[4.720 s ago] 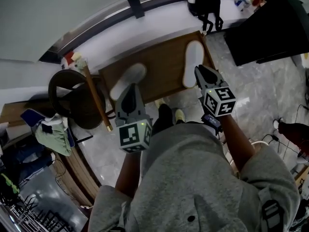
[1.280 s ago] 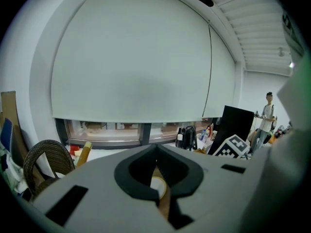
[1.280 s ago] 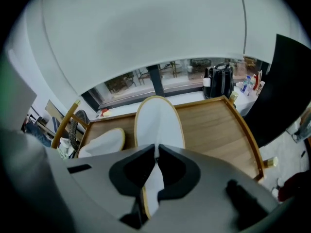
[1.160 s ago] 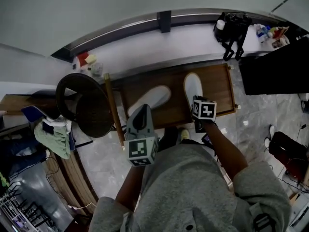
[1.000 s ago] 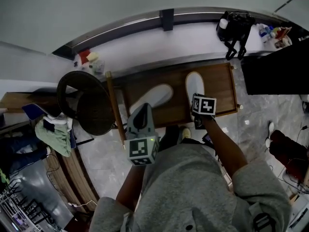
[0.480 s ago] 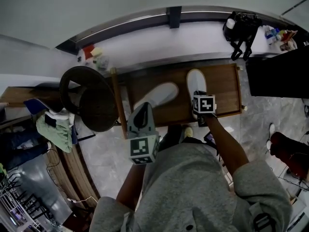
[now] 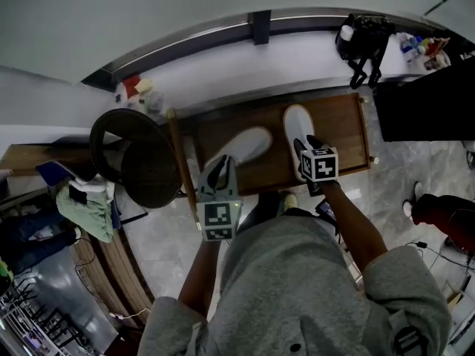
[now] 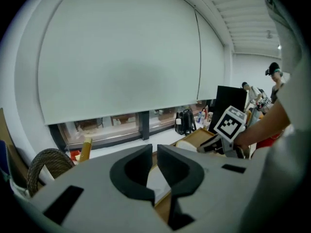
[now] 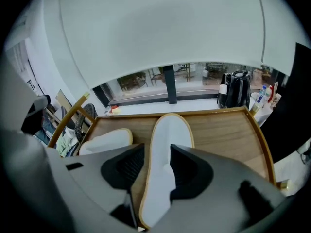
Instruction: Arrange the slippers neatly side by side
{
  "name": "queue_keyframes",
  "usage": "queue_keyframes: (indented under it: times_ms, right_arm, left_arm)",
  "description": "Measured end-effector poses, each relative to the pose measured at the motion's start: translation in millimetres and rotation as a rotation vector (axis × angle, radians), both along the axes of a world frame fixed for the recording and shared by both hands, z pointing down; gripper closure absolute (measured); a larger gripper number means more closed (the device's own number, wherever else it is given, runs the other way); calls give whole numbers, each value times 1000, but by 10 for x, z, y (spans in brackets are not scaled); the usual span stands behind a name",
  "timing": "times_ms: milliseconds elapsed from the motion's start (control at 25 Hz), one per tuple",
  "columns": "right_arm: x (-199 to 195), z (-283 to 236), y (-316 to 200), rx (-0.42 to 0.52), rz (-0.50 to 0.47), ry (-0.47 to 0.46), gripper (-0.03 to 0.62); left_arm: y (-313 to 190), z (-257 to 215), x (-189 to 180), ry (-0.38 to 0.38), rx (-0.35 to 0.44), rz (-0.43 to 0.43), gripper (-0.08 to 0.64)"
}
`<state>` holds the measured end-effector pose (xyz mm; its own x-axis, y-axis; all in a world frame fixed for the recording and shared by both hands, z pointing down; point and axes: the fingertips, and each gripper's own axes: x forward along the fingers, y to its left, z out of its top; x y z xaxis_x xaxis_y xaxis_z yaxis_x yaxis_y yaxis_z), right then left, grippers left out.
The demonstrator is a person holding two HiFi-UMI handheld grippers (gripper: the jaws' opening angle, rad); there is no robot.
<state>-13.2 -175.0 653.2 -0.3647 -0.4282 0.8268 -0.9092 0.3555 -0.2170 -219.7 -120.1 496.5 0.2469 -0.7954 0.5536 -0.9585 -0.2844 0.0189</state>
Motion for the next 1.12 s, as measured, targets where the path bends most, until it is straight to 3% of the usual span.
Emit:
queue_keyframes:
  times_ms: [200, 240, 320, 520, 600, 680, 1000, 1120]
  right_arm:
    - [120, -296, -11, 61, 36, -25, 433]
    - [140, -361, -13, 73, 40, -29, 433]
    - [160, -485, -14, 99, 45, -37, 433]
    - [176, -712, 25, 150, 55, -51, 437]
    - [232, -769, 37, 170, 91, -42, 491]
    - [296, -816, 21, 189, 123, -31, 545]
    - [562, -1072, -12, 245, 145, 12, 554]
    - [676, -1144, 63, 244, 161, 23, 554]
  left_arm:
    - [-29, 321, 124, -52, -20, 117, 540]
    - [-34, 408, 149, -66, -33, 153, 515]
    - [-34, 582, 208, -81, -69, 225, 401]
    - [36, 1028, 262, -202, -142, 403, 332]
    - [83, 1221, 262, -244, -166, 454, 316]
    - [98, 1398, 231, -274, -186, 475, 316]
    - [88, 1817, 105, -351, -219, 499, 321]
    - [103, 1846, 111, -370, -217, 504, 384]
